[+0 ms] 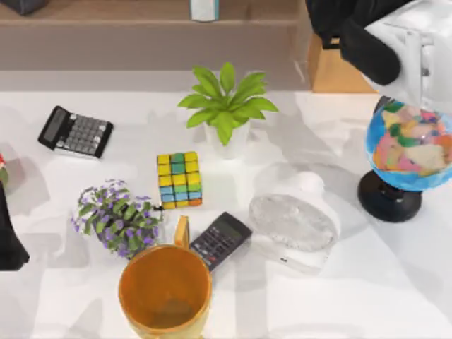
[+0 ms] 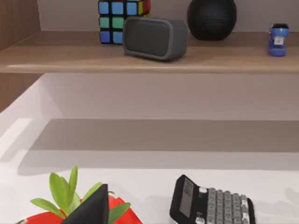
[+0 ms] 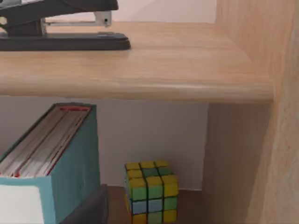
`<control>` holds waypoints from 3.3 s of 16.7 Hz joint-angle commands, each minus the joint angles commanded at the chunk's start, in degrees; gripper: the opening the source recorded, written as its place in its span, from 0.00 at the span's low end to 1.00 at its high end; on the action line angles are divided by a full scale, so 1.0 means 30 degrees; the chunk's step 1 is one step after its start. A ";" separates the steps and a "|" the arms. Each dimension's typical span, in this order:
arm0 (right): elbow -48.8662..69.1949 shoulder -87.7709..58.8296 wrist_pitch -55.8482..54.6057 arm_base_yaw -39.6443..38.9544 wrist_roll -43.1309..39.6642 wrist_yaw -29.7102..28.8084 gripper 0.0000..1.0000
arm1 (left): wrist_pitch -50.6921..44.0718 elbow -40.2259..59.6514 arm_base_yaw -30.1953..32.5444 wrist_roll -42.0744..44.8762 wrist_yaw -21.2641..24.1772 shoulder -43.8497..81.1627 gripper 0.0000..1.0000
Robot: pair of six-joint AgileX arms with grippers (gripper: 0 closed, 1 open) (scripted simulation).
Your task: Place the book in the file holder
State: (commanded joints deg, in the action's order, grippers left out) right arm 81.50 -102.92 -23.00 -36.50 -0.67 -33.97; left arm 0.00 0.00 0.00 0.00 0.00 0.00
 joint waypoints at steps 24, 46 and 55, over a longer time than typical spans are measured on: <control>1.0845 -1.2853 -0.1593 -0.1590 0.0041 -0.3115 1.00 | 0.0000 0.0000 0.0000 0.0000 0.0000 0.0000 1.00; 1.0874 -1.2868 -0.1580 -0.1584 0.0041 -0.3110 0.00 | 0.0000 0.0000 0.0000 0.0000 0.0000 0.0000 1.00; 1.1496 -1.2540 -0.0658 -0.1655 0.0073 -0.3096 0.00 | 0.0000 0.0000 0.0000 0.0000 0.0000 0.0000 1.00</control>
State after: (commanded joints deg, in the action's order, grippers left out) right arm 115.99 -140.54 -24.97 -41.47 -0.45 -43.25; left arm 0.00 0.00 0.00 0.00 0.00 0.00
